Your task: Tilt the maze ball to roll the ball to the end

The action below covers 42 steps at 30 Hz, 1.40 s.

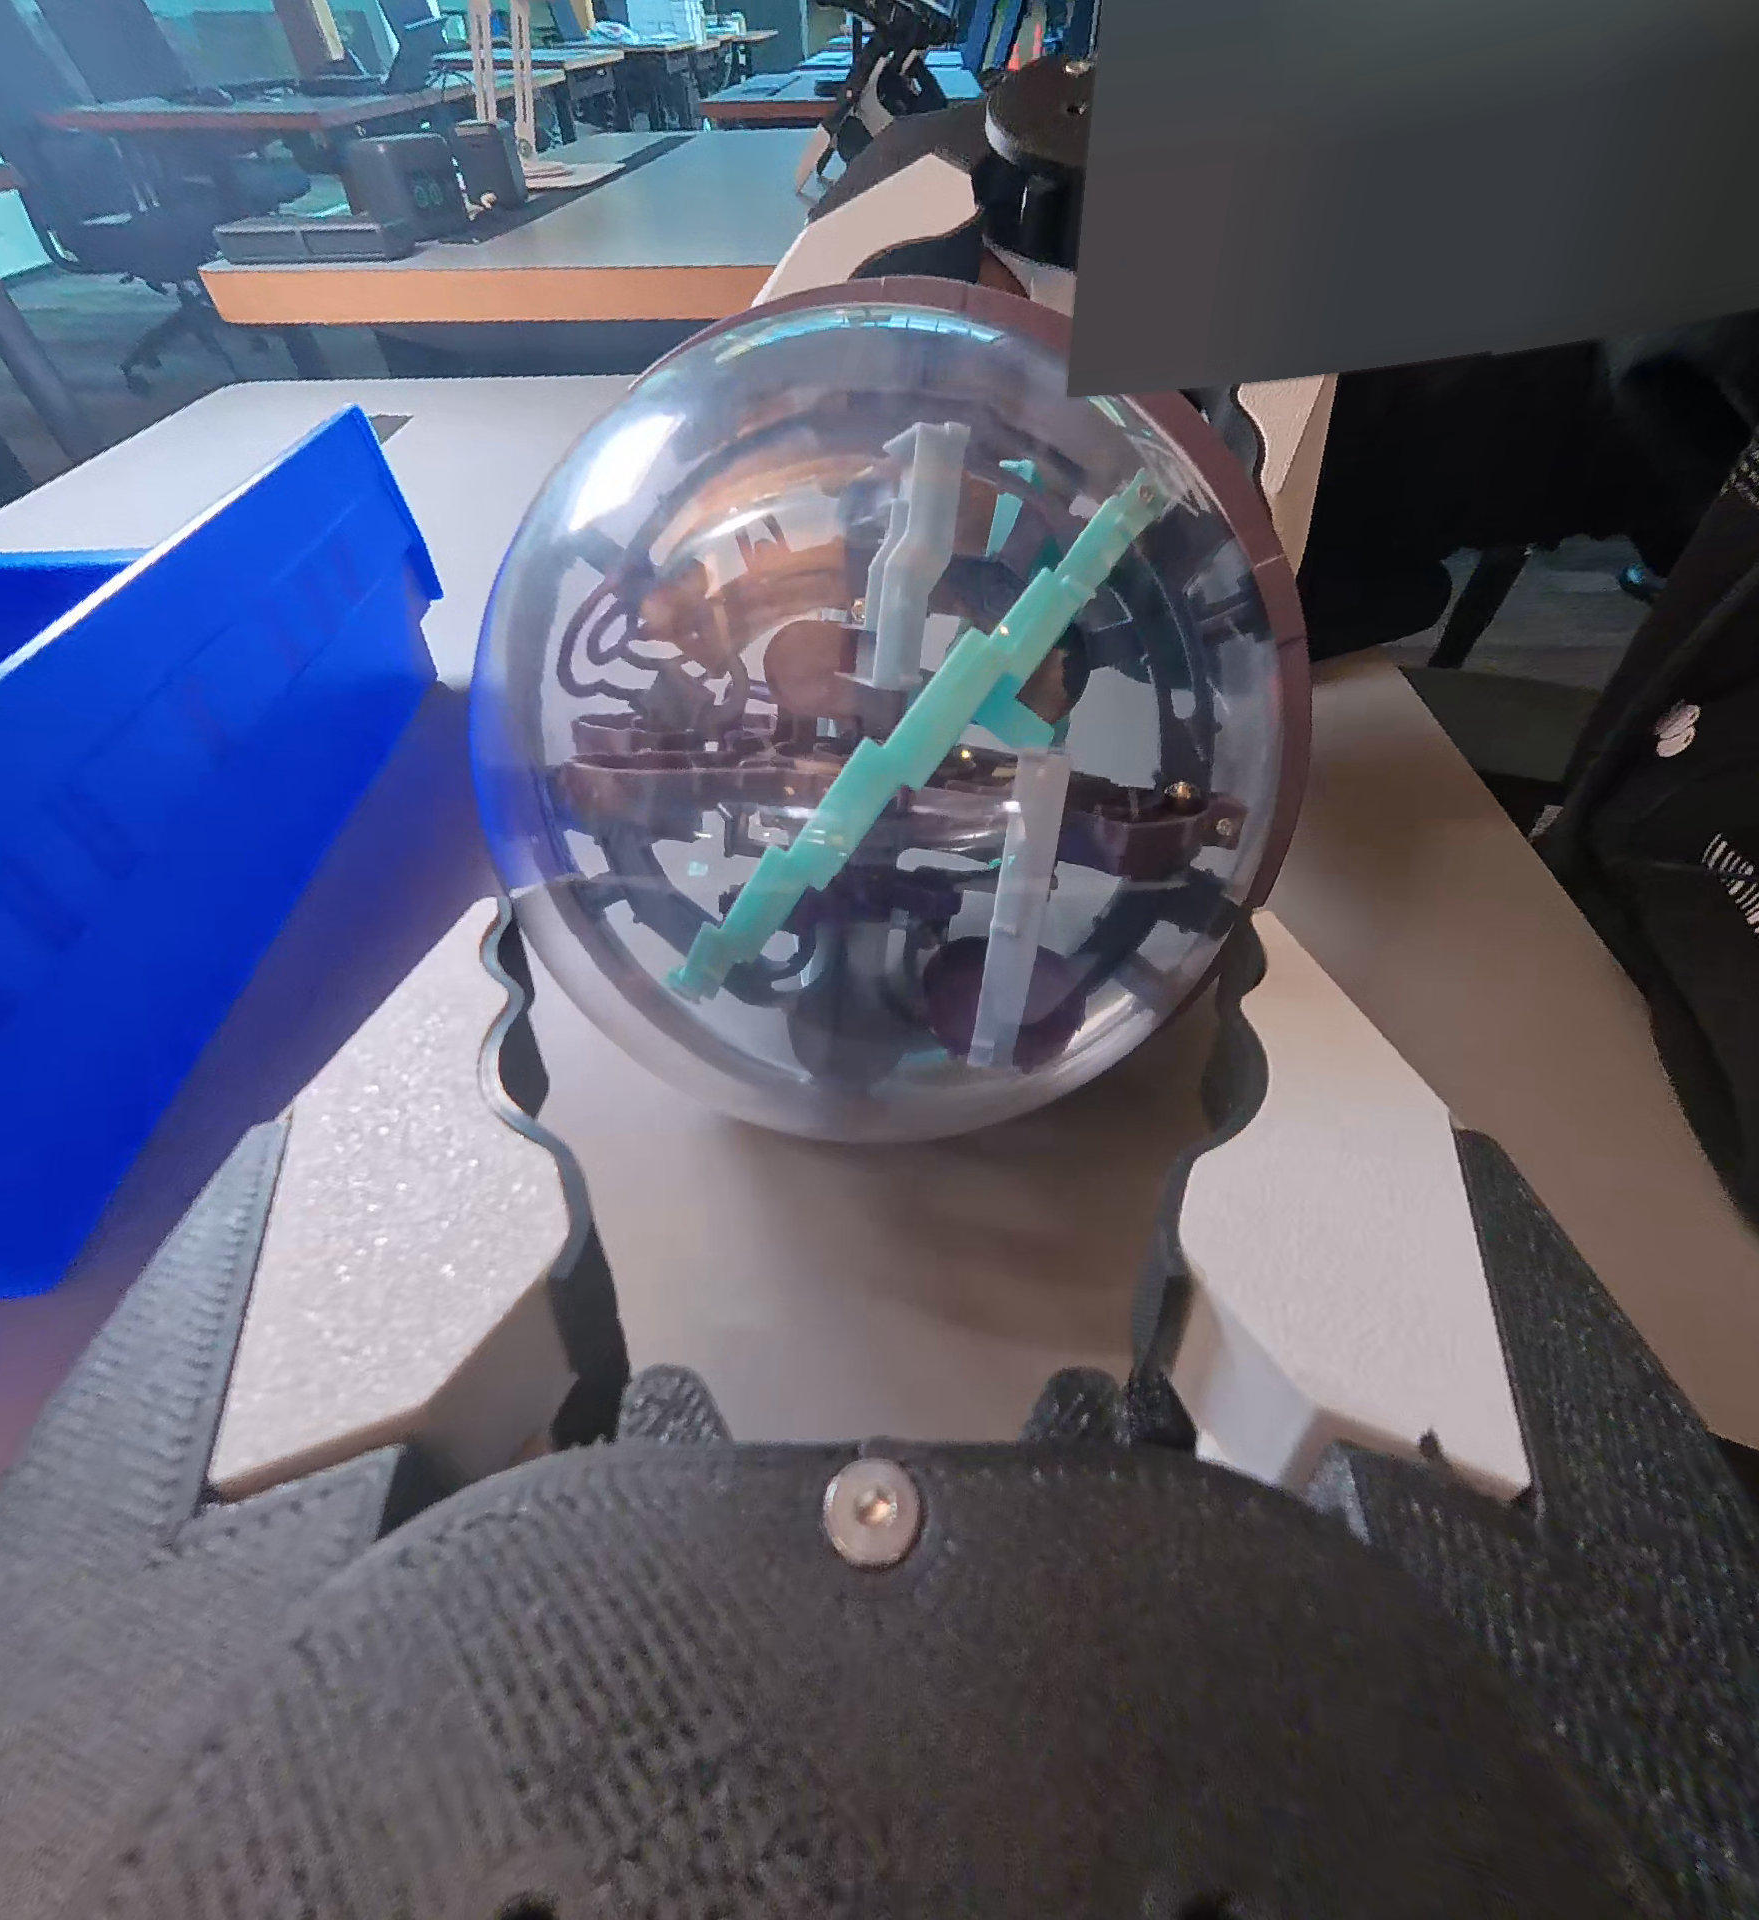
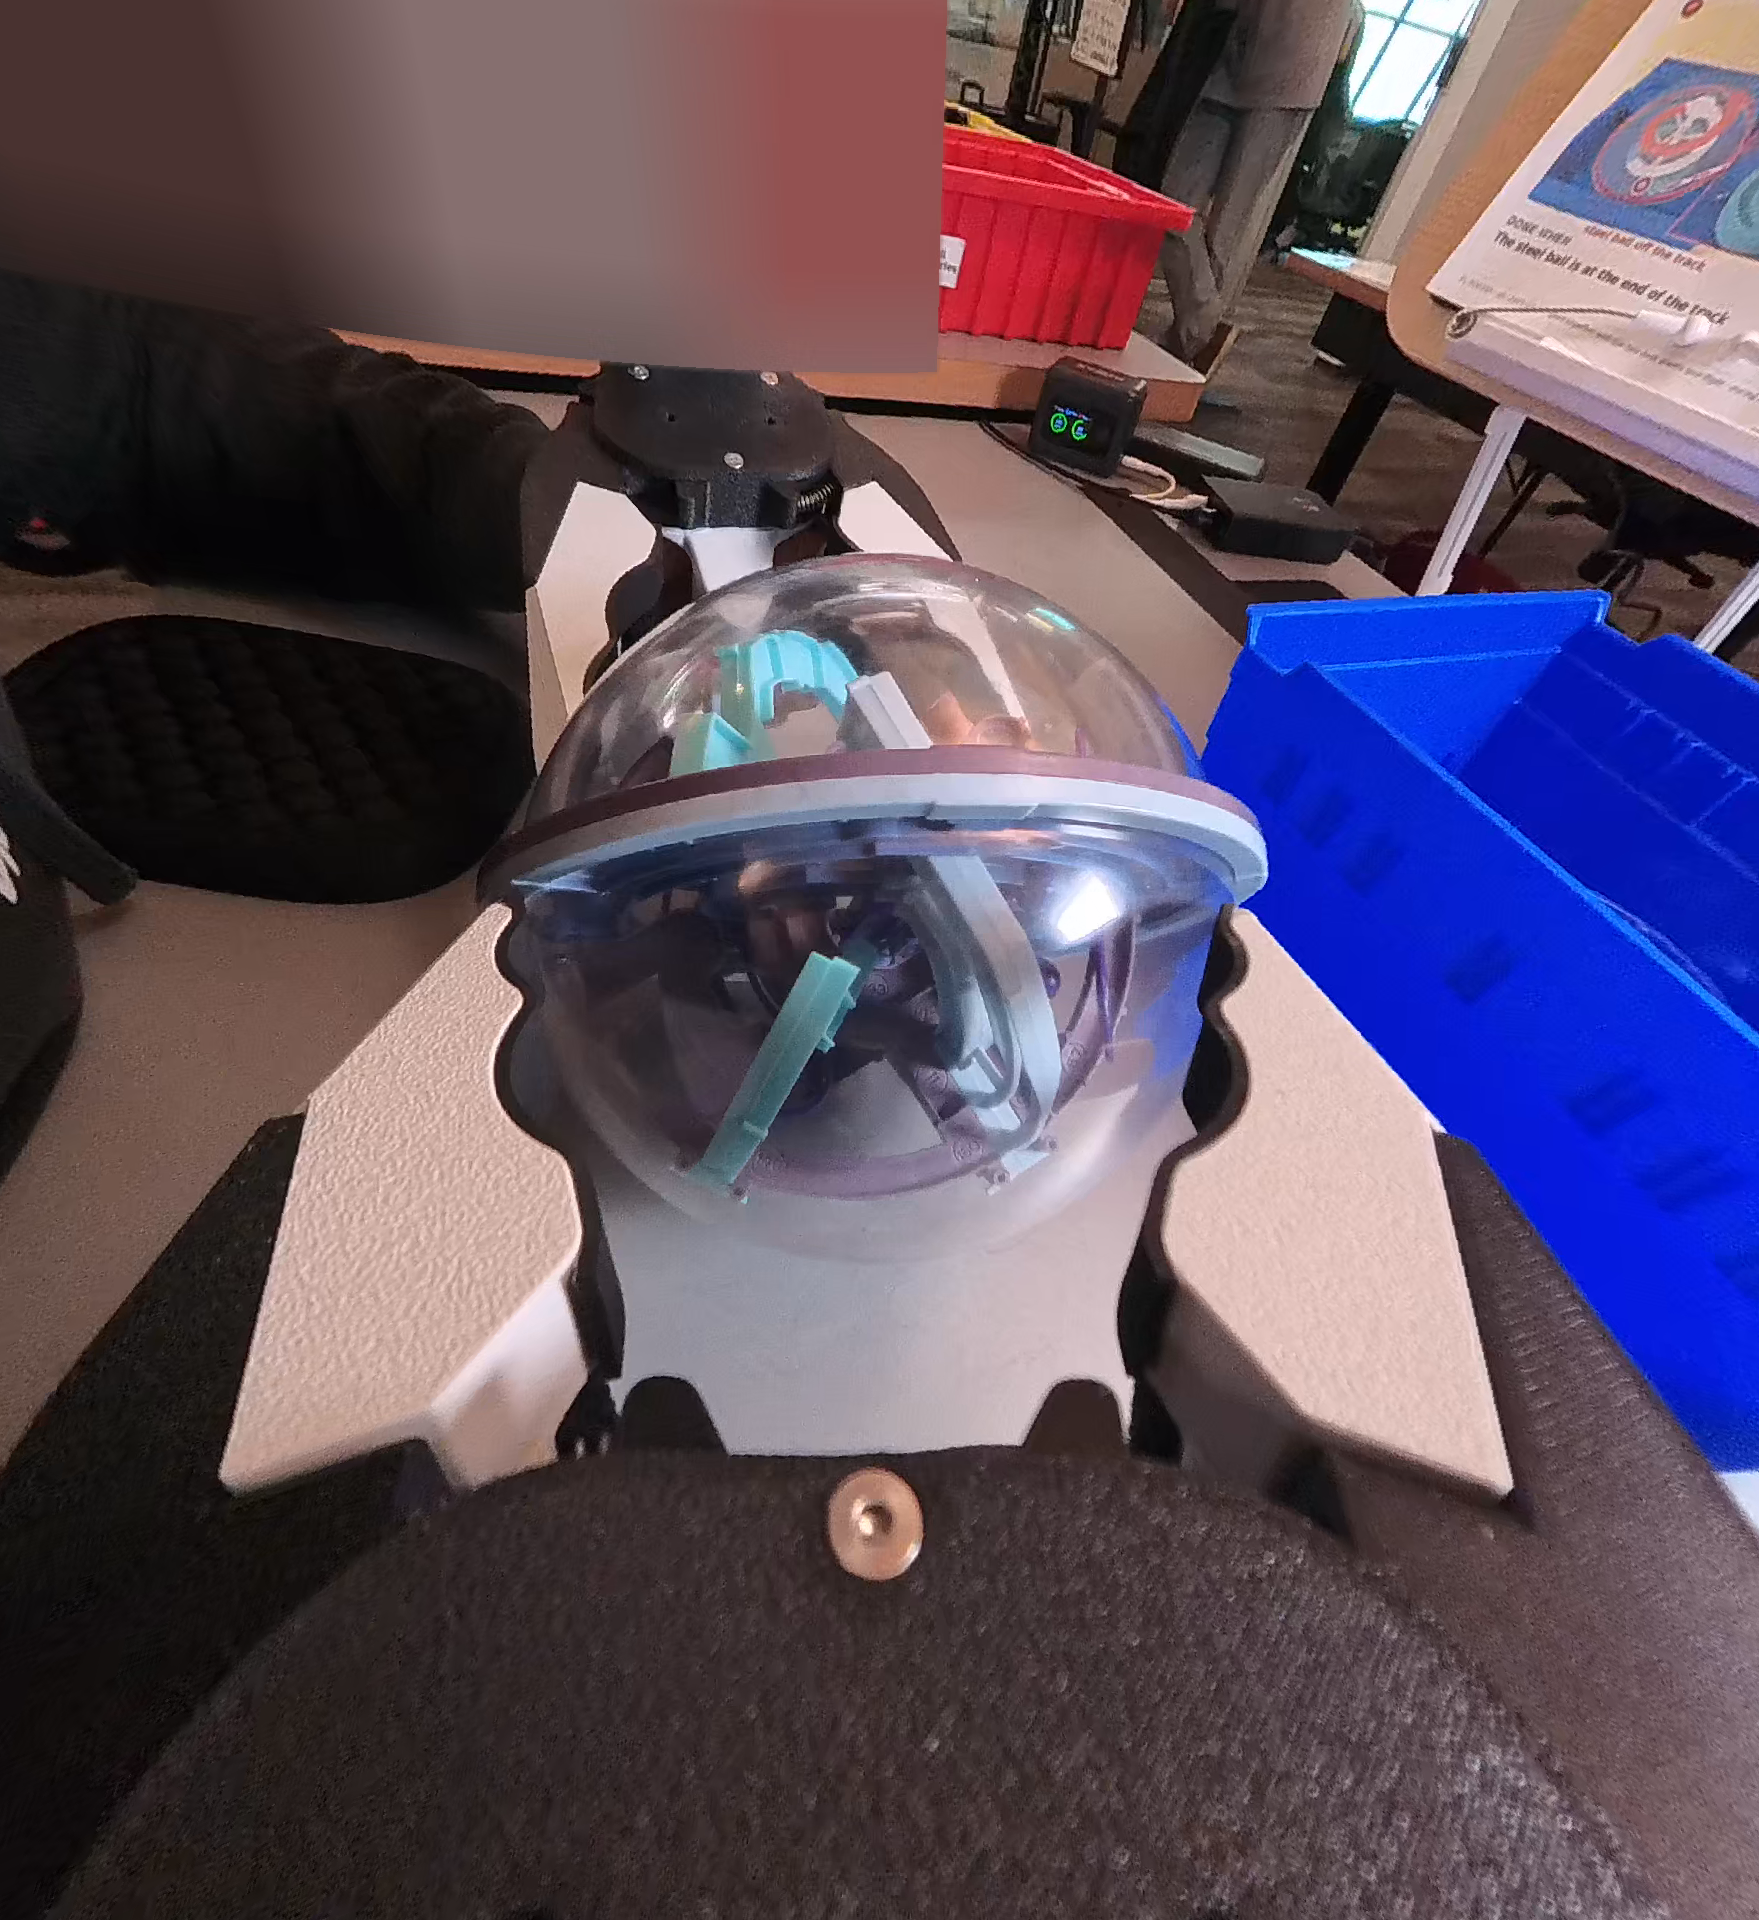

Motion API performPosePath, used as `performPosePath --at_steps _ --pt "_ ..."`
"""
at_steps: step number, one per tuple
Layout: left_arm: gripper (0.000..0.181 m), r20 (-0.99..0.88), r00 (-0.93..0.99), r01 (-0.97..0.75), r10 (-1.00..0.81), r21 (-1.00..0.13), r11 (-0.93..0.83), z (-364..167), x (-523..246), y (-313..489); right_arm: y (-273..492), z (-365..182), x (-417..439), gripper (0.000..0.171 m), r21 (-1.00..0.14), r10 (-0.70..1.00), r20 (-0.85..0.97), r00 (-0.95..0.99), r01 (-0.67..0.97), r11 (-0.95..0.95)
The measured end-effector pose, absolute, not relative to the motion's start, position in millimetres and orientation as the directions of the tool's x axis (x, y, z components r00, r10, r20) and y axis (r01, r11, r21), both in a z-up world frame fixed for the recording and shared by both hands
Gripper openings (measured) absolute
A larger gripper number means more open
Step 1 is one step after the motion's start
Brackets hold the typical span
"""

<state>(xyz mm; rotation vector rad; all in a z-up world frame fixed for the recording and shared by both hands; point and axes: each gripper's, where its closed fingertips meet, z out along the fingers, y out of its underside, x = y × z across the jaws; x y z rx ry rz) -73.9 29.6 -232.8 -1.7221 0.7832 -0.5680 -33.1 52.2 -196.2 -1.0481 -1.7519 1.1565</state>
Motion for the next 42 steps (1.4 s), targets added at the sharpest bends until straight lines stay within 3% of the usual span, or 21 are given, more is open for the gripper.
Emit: performPosePath --at_steps 13,29,34,38,40,42 --pt "0.129 -0.058 0.664 -0.217 -0.746 -0.969 -0.118 -224 -63 25 50 -201 -20 0.125 -0.973 0.920 0.144 -0.365 0.116 0.198" --pt "0.119 -0.083 0.700 -0.148 -0.709 -0.989 -0.031 -182 -63 27 61 -246 -20 0.120 -0.937 0.918 0.121 -0.378 0.263 0.231" --pt "0.128 0.048 0.727 -0.063 -0.685 -0.989 -0.137 -189 -86 29 62 -251 -17 0.119 -0.927 0.918 0.130 -0.375 0.283 0.247" --pt "0.125 0.284 0.674 0.059 -0.682 -0.941 -0.333 -216 -97 24 61 -255 -14 0.119 -0.917 0.915 0.140 -0.379 0.298 0.265" --pt "0.116 0.404 0.604 0.111 -0.687 -0.896 -0.429 -230 -95 18 60 -257 -12 0.118 -0.911 0.911 0.139 -0.389 0.310 0.271" --pt "0.093 0.512 0.488 0.166 -0.707 -0.849 -0.501 -228 -87 9 59 -260 -6 0.117 -0.902 0.907 0.129 -0.400 0.333 0.275"
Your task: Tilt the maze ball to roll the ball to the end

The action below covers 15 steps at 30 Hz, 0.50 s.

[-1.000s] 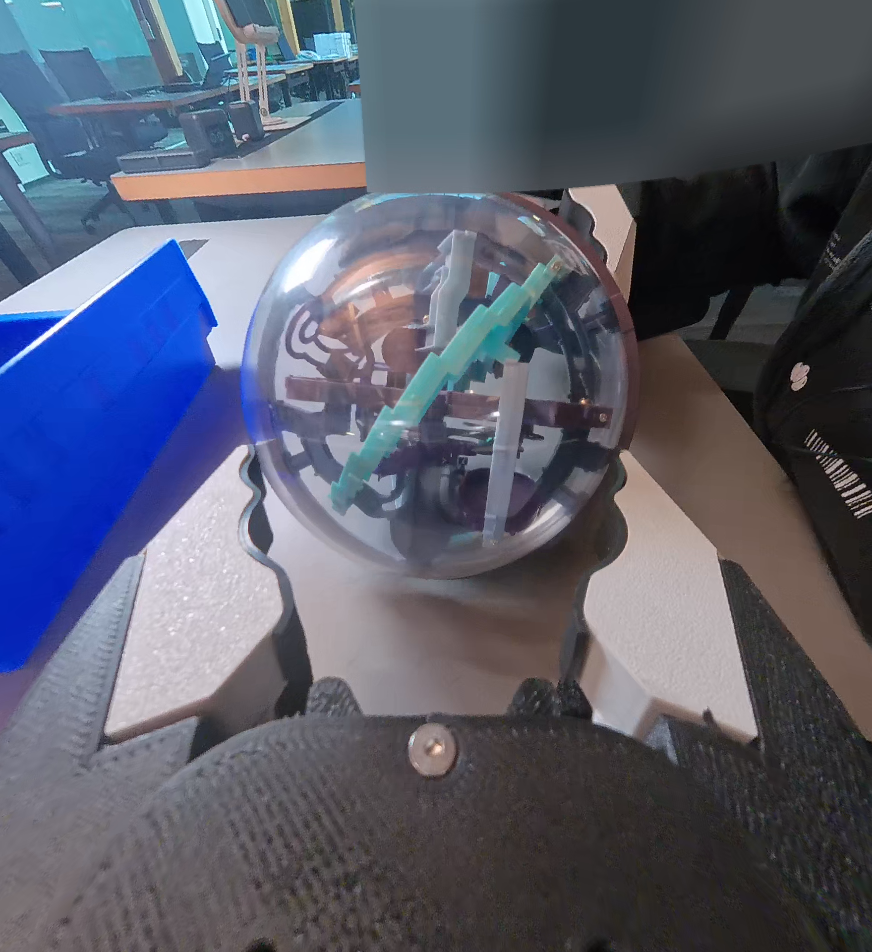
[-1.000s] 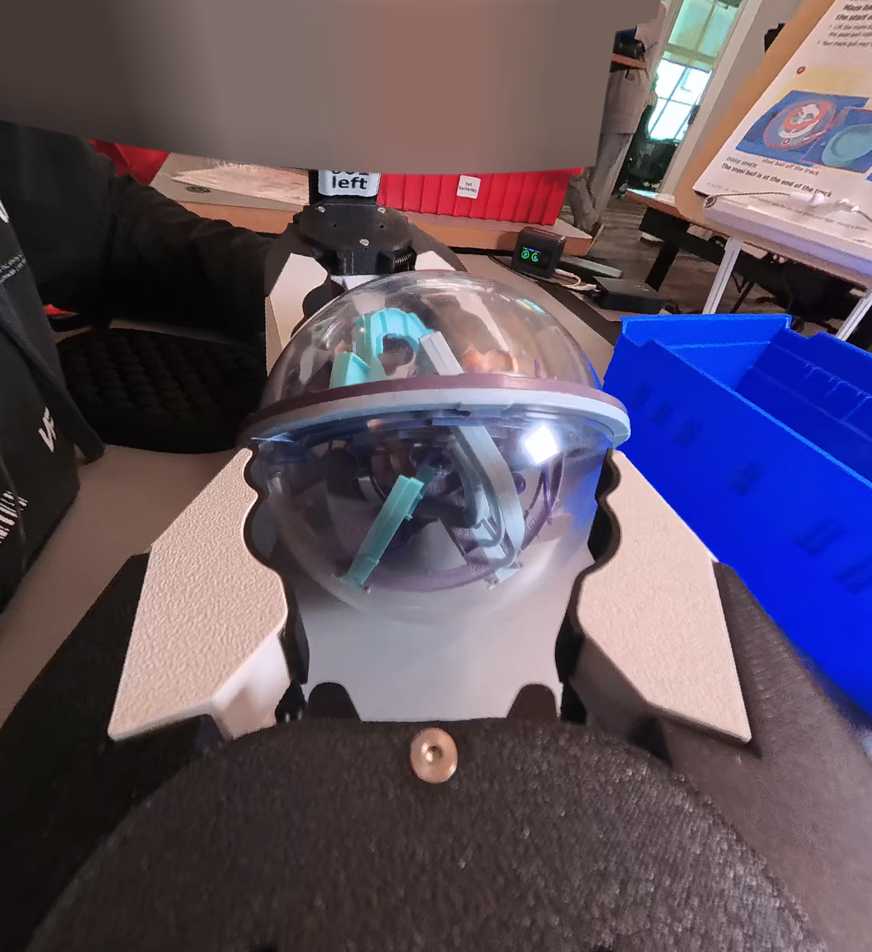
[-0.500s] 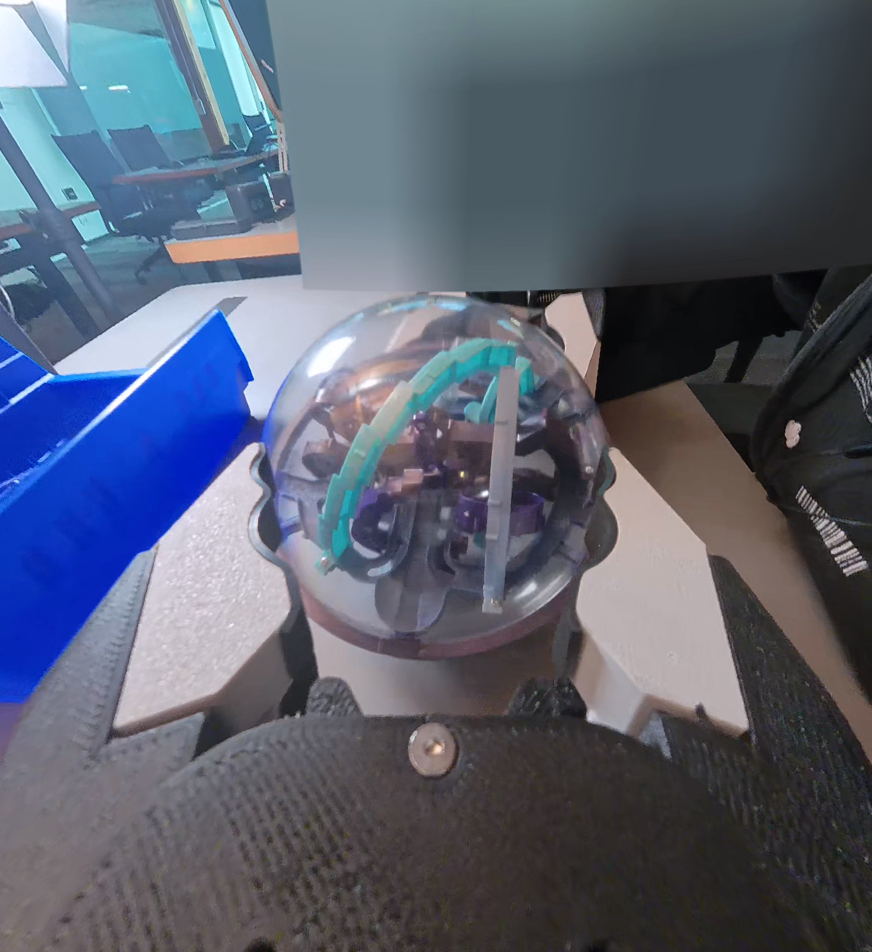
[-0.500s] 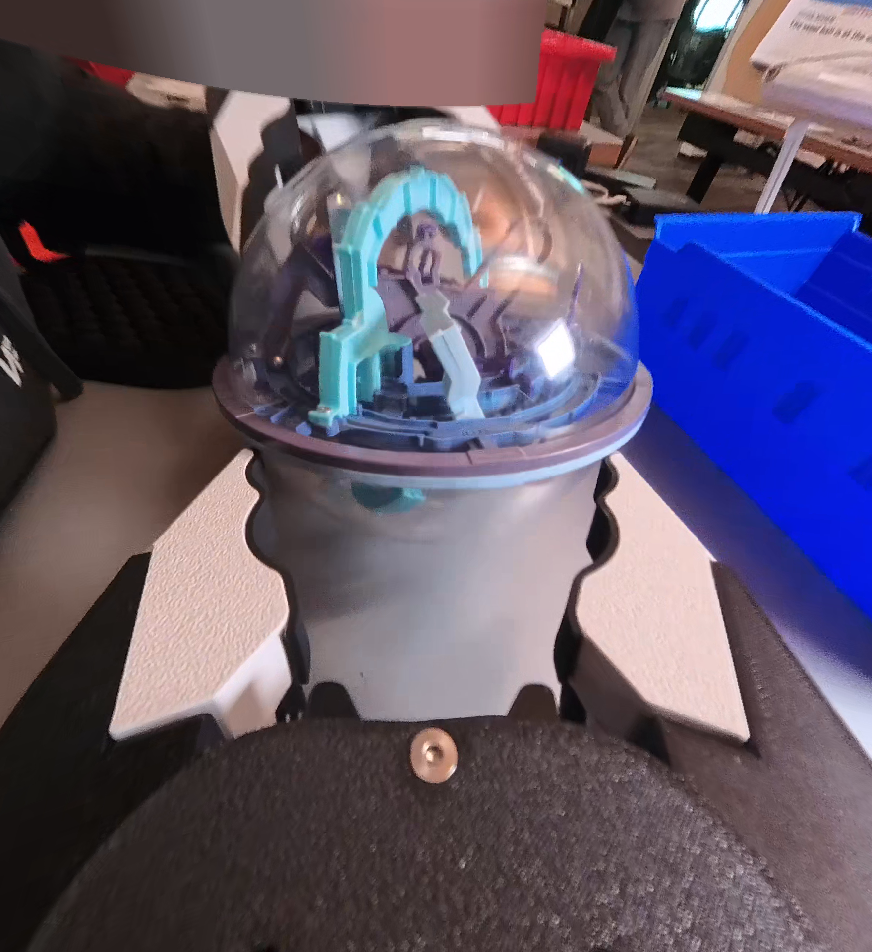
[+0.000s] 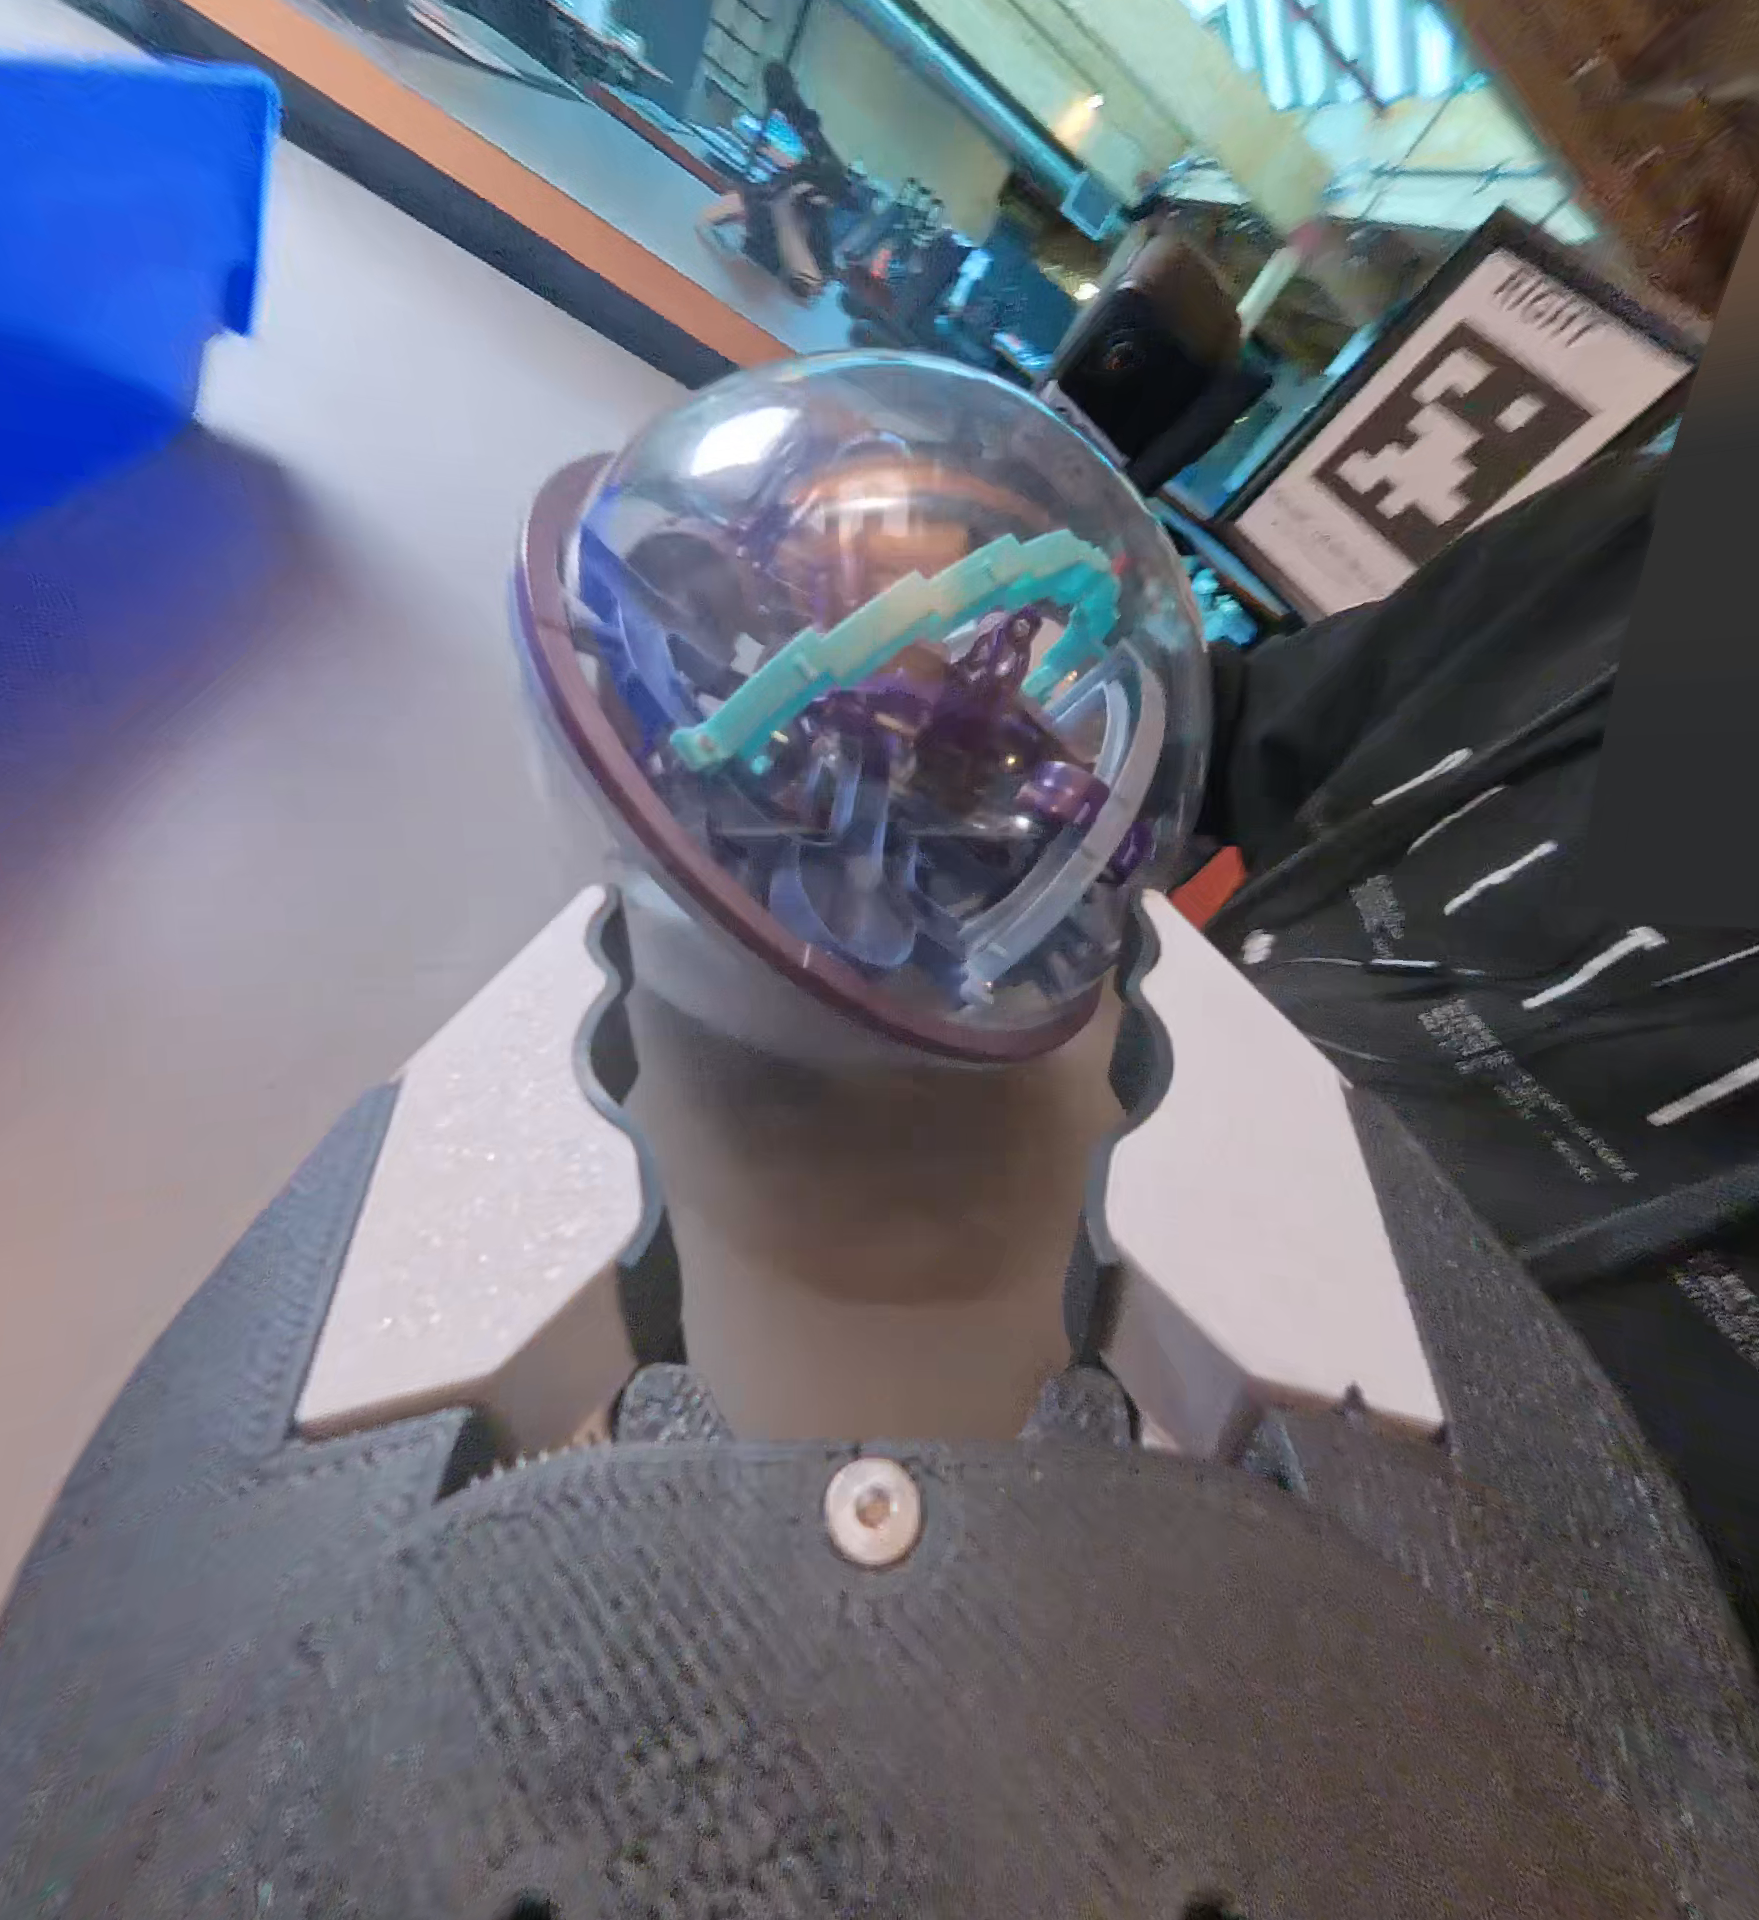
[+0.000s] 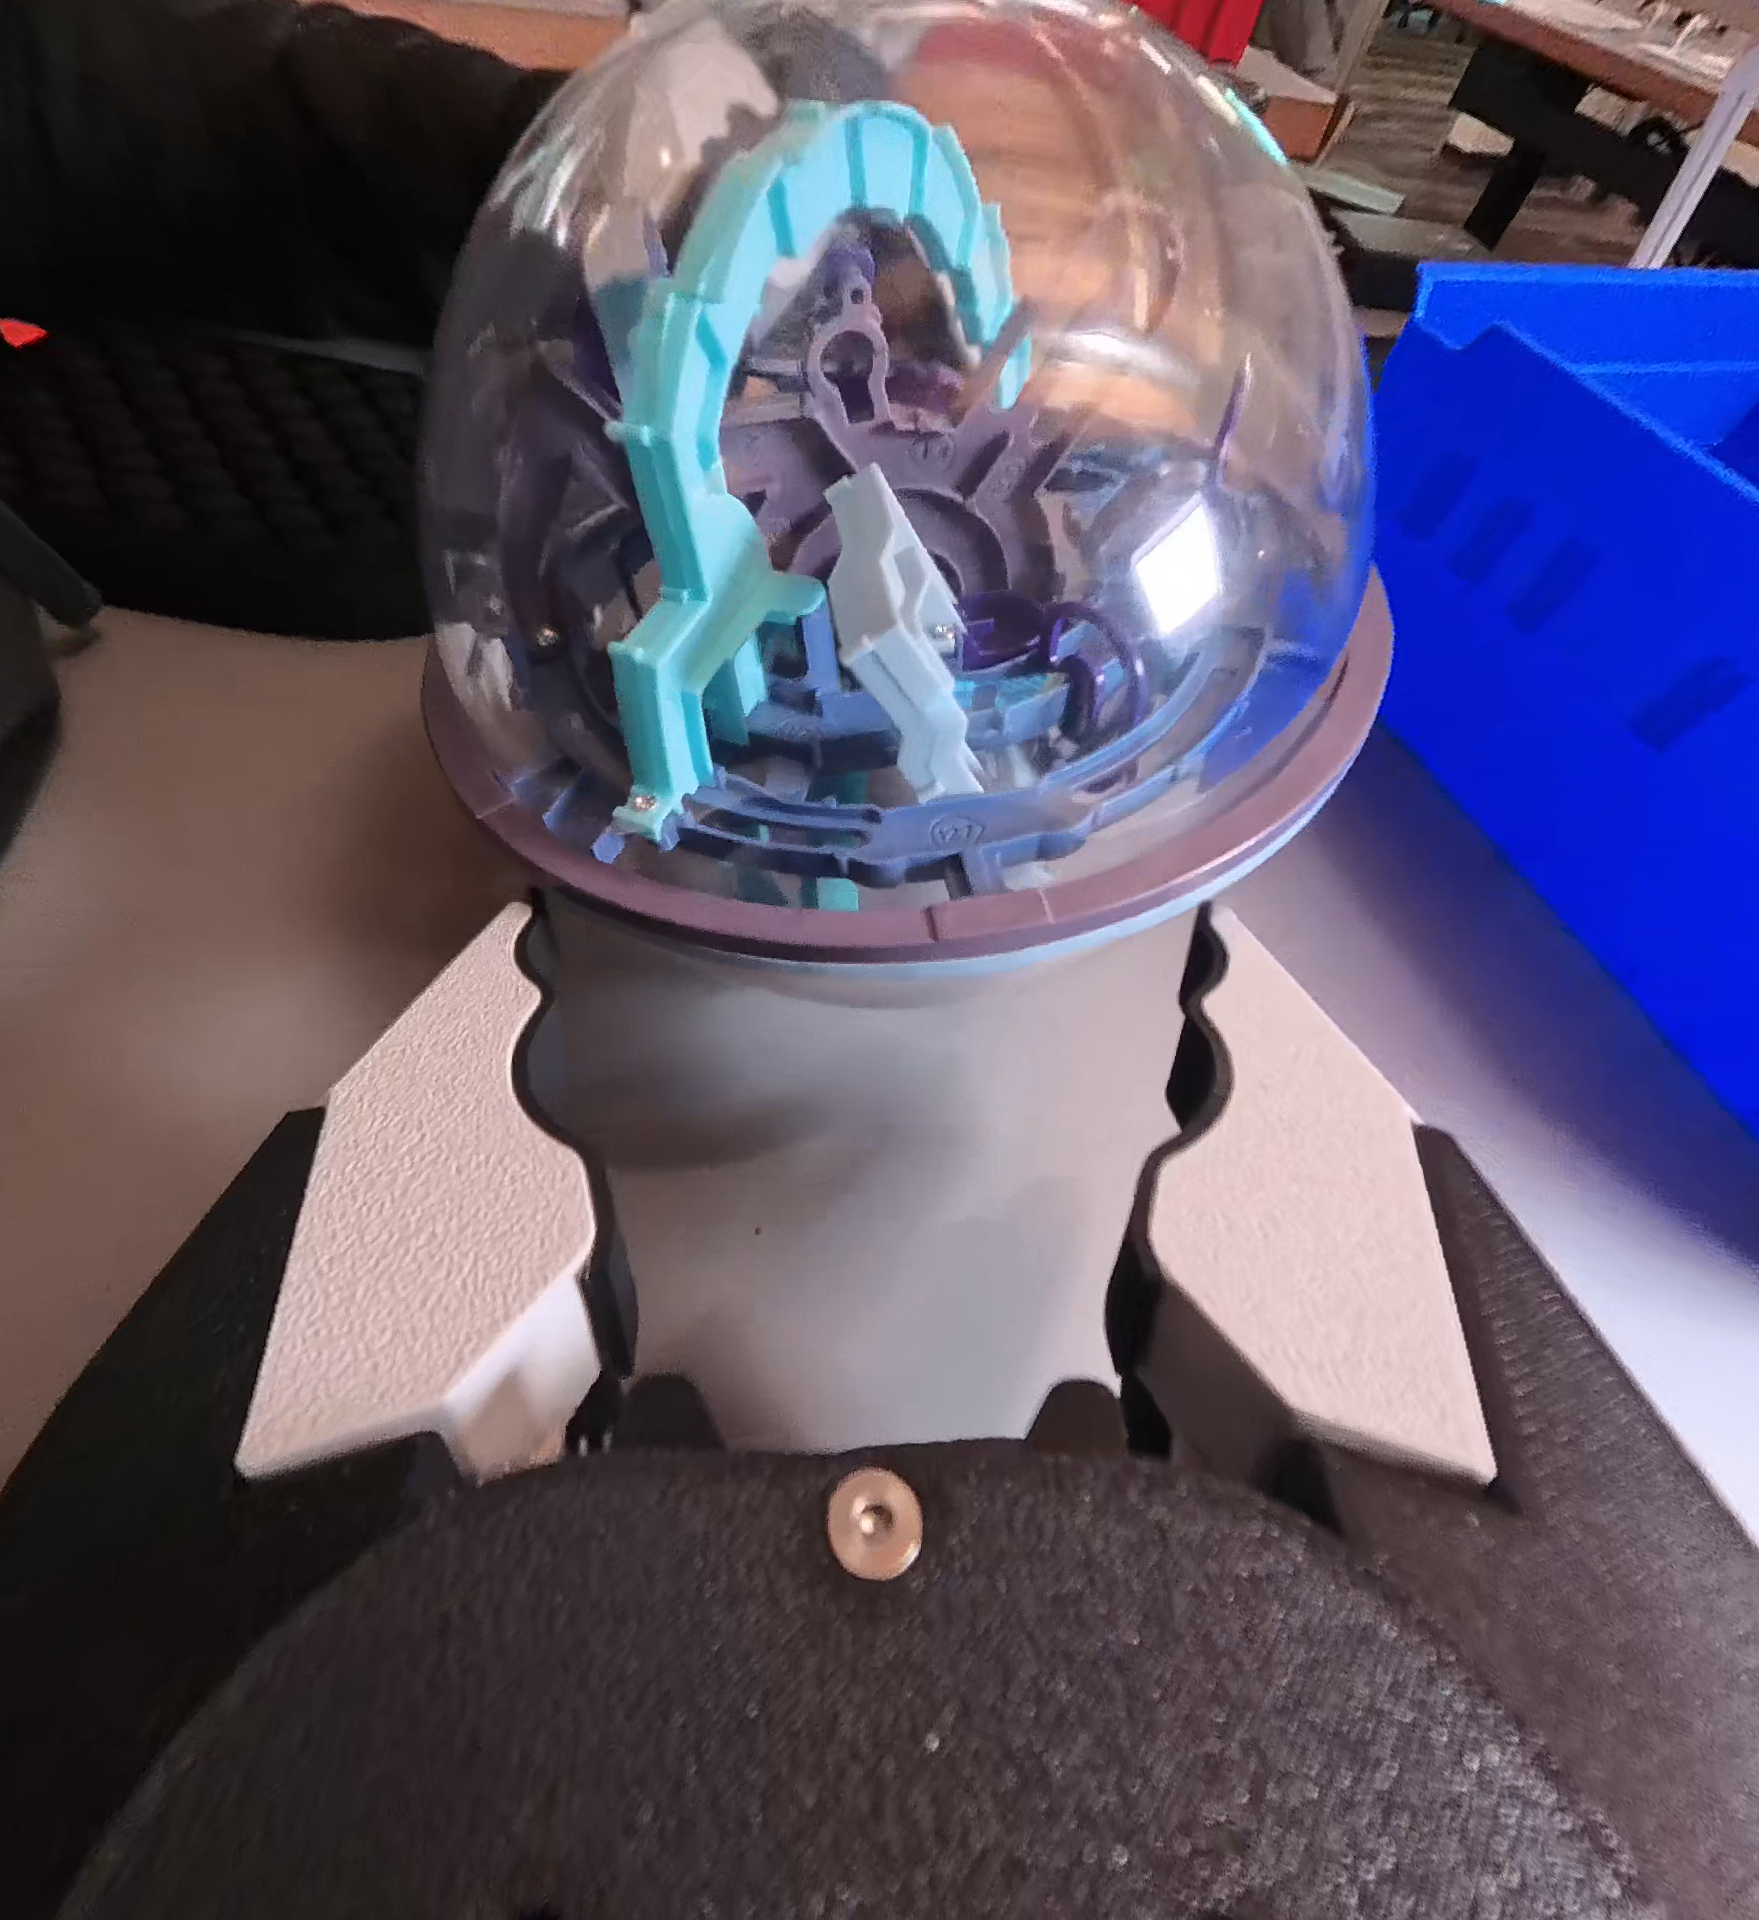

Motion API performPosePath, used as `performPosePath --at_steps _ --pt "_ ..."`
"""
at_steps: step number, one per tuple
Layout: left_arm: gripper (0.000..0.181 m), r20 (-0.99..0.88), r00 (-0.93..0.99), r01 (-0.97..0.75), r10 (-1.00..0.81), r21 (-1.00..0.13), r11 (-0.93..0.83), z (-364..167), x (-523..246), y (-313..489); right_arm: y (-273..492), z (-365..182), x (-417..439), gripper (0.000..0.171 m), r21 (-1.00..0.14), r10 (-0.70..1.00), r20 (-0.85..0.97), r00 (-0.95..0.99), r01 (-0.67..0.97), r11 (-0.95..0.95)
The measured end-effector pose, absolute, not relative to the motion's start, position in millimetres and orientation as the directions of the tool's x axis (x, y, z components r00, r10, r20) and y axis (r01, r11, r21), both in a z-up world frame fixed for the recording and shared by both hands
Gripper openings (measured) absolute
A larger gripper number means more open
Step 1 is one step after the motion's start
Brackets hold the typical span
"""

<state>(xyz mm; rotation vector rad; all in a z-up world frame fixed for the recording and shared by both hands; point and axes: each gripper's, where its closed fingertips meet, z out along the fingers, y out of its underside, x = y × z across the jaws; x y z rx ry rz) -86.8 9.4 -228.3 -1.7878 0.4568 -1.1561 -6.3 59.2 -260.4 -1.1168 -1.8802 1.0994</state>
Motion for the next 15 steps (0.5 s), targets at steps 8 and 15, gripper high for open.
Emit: performPosePath --at_steps 8,15 --pt "0.071 0.618 0.434 0.279 -0.655 -0.784 -0.555 -225 -87 11 58 -243 27 0.093 -0.923 0.892 -0.026 -0.452 0.353 0.152" --pt "0.048 0.679 0.418 0.402 -0.603 -0.734 -0.547 -217 -94 17 70 -238 32 0.062 -0.924 0.879 -0.159 -0.450 0.382 0.028"
